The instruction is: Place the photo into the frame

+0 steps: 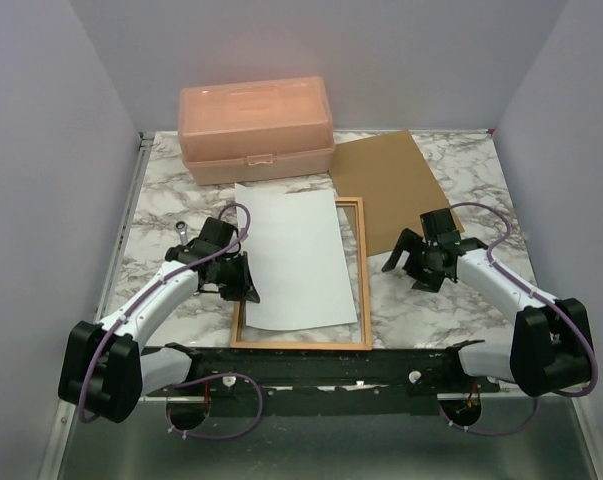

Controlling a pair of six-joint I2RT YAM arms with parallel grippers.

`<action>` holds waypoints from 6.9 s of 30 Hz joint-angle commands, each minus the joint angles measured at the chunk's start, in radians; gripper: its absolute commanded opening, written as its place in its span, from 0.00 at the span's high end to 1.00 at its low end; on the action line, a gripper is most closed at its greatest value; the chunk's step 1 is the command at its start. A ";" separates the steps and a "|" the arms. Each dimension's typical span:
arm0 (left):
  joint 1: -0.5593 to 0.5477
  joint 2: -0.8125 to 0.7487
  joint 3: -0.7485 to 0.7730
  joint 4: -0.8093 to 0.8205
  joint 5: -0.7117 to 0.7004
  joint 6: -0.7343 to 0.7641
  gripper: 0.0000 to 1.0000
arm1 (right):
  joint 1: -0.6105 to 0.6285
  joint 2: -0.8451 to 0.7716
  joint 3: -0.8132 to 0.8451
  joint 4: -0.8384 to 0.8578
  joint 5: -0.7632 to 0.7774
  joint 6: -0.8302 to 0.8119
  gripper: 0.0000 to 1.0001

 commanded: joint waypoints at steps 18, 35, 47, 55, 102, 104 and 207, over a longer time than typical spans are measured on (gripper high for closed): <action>-0.034 0.028 0.048 -0.013 0.158 0.118 1.00 | -0.003 0.024 -0.032 0.087 -0.124 -0.005 0.00; -0.073 0.059 0.067 0.008 0.126 0.102 1.00 | -0.003 0.055 -0.053 0.136 -0.188 -0.007 0.00; -0.103 0.058 0.077 -0.025 0.061 0.085 0.64 | -0.002 0.055 -0.062 0.161 -0.220 -0.006 0.00; -0.110 0.062 0.108 -0.077 -0.026 0.082 0.34 | -0.002 0.051 -0.071 0.170 -0.230 0.001 0.00; -0.303 -0.423 0.079 0.236 -0.172 -0.106 0.01 | 0.227 0.190 -0.072 0.357 -0.296 0.125 0.00; -0.302 -0.425 0.068 0.268 -0.141 -0.113 0.02 | 0.261 0.225 -0.041 0.371 -0.288 0.138 0.00; -0.529 0.929 0.819 0.351 -0.157 -0.266 0.04 | -0.501 0.259 0.058 0.161 -0.436 -0.139 0.02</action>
